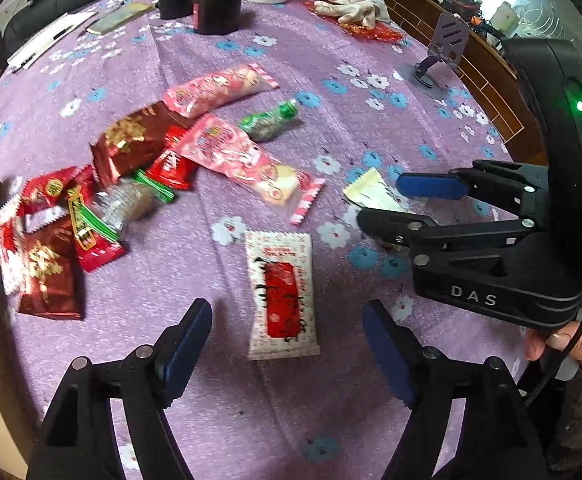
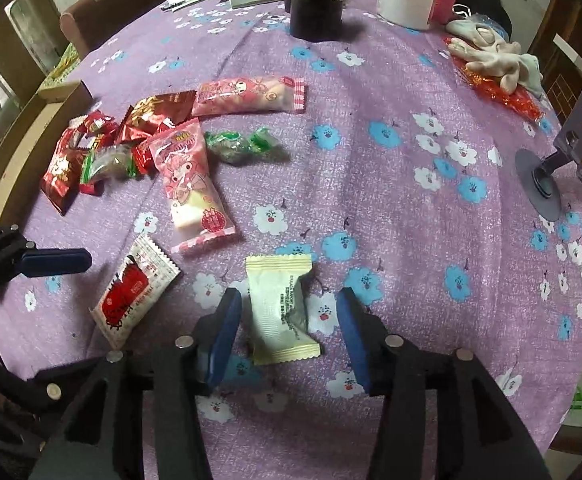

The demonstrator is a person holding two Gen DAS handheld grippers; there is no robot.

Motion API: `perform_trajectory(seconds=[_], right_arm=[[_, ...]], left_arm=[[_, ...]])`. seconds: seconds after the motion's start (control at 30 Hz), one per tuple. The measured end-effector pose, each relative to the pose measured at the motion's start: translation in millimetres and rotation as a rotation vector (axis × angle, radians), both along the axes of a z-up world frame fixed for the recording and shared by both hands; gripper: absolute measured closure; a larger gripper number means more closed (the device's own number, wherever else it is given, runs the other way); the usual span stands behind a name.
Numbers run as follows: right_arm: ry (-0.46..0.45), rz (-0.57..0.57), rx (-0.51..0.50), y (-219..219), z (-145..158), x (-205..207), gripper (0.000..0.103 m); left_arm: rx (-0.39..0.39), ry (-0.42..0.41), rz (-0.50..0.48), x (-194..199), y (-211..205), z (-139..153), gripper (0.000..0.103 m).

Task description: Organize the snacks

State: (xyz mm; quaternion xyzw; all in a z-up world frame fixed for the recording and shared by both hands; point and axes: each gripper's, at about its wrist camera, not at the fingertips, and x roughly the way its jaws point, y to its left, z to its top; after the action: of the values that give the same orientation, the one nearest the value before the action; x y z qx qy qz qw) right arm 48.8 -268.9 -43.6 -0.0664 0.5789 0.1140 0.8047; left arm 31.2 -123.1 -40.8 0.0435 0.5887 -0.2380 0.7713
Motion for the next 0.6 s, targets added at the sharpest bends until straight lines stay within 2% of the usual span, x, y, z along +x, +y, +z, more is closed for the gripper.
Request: perform_trajectory(seconds=[0.1,0.2,0.47,0.53,0.57,0.6], right_arm=[[0.004,0.016,-0.013,0.6,-2.3,1.1,0.048],[0.001,0.039,-0.043,2.7,-5.0,-0.4,0.046],[-0.007,0.057,-0.041,1.0,-5.5,-3.2,0.046],[-0.005,0.058,-0.042,0.6,-5.1,-4.3,0.053],[-0.005,0.059,-0.042,0.4,-4.2,-4.9,0.056],[-0.007,0.058,-0.048,0.8,-3.3,-5.4,0.064]], left_arm=[[0.003,0.01,0.0,-3.3,-5.6,-4.5,0.022],[0.019,0.01,-0.007,-7.3,-10.0,-8.2,0.022],[0.029,-0.023,-0.017,-10.4,-17.2,-9.0,0.02],[0.023,-0.025,-0.01,-10.2,-17.0,-8.7,0.02],[0.017,-0.022,-0.008,-9.6,-18.6,-8.7,0.024],[0.011,-0.026,-0.004,-9.3,-18.5,-7.5,0.04]])
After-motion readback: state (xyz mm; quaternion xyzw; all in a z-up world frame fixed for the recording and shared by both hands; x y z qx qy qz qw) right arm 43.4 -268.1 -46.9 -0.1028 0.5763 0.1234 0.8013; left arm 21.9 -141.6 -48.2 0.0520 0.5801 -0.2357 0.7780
